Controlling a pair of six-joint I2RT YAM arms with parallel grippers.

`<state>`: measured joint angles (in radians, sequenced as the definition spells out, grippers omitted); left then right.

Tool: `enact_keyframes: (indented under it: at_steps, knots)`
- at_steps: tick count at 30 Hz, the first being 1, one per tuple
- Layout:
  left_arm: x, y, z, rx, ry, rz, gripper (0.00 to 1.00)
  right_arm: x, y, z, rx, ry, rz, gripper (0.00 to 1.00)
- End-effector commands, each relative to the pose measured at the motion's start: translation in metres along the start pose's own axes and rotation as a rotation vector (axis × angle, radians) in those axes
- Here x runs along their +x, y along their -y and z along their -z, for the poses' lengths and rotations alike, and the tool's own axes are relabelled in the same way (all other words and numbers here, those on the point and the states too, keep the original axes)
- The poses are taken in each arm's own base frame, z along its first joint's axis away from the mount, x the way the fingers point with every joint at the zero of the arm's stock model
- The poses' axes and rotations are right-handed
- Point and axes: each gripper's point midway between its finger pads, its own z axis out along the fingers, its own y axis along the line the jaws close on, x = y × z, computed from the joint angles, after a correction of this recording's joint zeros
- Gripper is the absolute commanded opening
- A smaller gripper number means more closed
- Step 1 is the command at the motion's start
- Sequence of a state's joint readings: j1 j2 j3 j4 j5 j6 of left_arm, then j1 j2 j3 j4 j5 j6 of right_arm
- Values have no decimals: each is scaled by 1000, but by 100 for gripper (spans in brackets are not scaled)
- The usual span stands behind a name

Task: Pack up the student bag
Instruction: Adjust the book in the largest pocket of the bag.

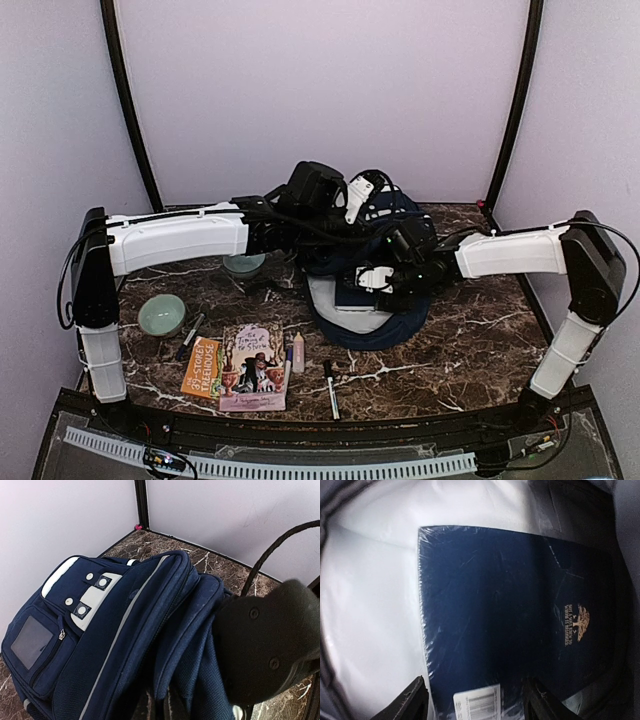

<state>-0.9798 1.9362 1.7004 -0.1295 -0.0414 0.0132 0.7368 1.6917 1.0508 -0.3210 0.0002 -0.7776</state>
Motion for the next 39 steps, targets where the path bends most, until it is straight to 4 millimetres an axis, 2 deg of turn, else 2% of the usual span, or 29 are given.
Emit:
enact_keyframes:
  at_steps: [1, 5, 11, 13, 15, 22, 26, 29, 32, 37, 39]
  knots:
    - [-59, 10, 38, 50, 170, 25, 0, 0, 17, -16, 111, -64, 35, 64]
    - [-57, 12, 38, 62, 169, 26, 0, 2, 33, -24, 180, -98, 21, 61]
    - [-56, 17, 37, 89, 163, 24, 0, -2, 74, -26, 329, -105, -40, 54]
    - [-54, 19, 36, 102, 155, 24, 0, 1, 82, -29, 359, -107, -52, 53]
    - [-51, 21, 34, 114, 148, 25, 0, -7, 100, -26, 401, -88, -74, 52]
    - [-44, 29, 31, 147, 129, 34, 0, -2, 113, -37, 444, -75, -142, 48]
    - [-40, 32, 29, 158, 117, 40, 0, 8, 102, -45, 409, -89, -158, 48]
    - [-34, 33, 26, 157, 107, 43, 0, 7, 85, -39, 336, -63, -179, 49]
    - [-29, 34, 22, 162, 92, 48, 0, 8, 55, -26, 216, -26, -204, 52]
    - [-26, 34, 19, 164, 87, 80, 0, 5, 20, 8, 89, 41, -224, 56]
    - [-25, 33, 17, 156, 90, 86, 0, 10, 1, 16, 18, 43, -230, 56]
